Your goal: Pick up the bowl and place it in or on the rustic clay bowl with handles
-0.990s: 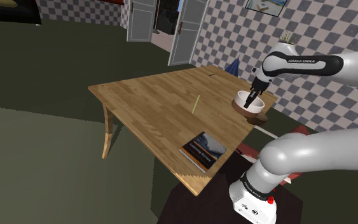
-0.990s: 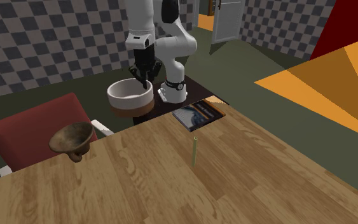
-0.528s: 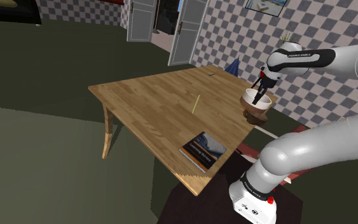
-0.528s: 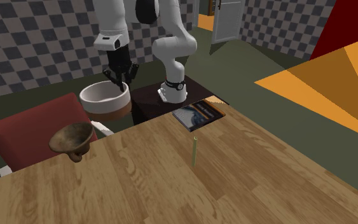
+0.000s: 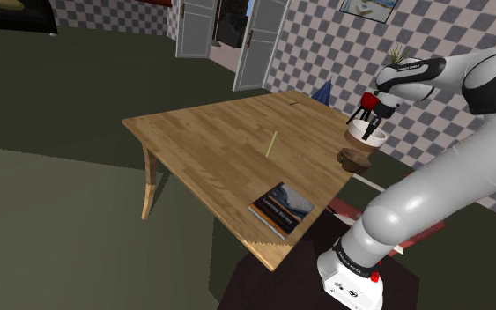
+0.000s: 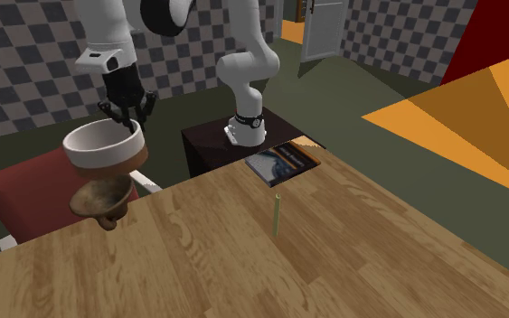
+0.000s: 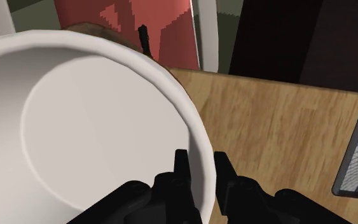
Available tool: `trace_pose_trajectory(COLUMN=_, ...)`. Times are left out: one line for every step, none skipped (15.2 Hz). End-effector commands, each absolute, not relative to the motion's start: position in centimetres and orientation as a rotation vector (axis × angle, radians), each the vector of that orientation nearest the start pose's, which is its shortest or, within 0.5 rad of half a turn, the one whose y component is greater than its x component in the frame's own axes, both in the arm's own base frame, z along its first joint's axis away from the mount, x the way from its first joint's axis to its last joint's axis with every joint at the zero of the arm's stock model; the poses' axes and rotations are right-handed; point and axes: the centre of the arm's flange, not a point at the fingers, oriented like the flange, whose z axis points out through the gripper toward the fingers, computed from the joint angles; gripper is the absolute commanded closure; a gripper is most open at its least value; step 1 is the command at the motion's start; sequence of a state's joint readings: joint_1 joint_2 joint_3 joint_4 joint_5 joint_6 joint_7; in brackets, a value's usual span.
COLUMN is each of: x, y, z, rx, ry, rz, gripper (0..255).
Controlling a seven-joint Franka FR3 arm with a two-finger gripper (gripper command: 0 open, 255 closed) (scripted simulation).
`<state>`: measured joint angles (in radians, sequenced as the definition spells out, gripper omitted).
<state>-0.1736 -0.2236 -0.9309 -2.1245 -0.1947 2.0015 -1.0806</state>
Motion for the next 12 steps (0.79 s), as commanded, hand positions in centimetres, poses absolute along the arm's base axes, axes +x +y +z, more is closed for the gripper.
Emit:
trace_pose_trajectory(x=19.8, y=-49.9, z=47.2, rx=-3.159, ry=-0.111, rz=-0.017, gripper=255)
trace_pose_trajectory(x=19.5, y=-51.2, z=47.3, rx=-3.159, ry=-0.111, rz=-0.017, gripper=255)
trace_pose_trajectory(x=19.2, y=-52.5, z=47.5, rx=-3.159, ry=-0.111, rz=-0.017, gripper=255)
trace_pose_trajectory(x=19.2, y=-52.5, z=46.9, rx=-3.159, ry=-0.111, rz=-0.017, gripper=255)
trace_pose_trajectory(x=19.2, y=-52.5, z=46.4, rx=-3.159, ry=-0.111, rz=-0.017, gripper=255)
trace_pose_trajectory(x=19.2, y=-52.5, z=45.9, rx=-3.159, ry=-0.111, rz=-0.017, gripper=255)
trace_pose_trajectory(x=19.2, y=-52.5, z=45.3, rx=-3.159, ry=-0.111, rz=-0.017, gripper=255)
trace_pose_trajectory(x=19.2, y=-52.5, z=44.8, rx=-3.159, ry=-0.111, rz=-0.017, gripper=255)
trace_pose_trajectory(x=19.2, y=-52.5, z=44.3, rx=-3.159, ry=-0.111, rz=-0.017, gripper=255)
trace_pose_trajectory(x=19.2, y=-52.5, z=43.8, rx=-3.159, ry=-0.111, rz=-0.017, gripper=255)
trace_pose_trajectory(x=19.2, y=-52.5, z=43.2, rx=-3.159, ry=-0.111, rz=-0.017, gripper=255)
trace_pose_trajectory(x=19.2, y=-52.5, z=42.7, rx=-3.159, ry=-0.111, rz=-0.017, gripper=255)
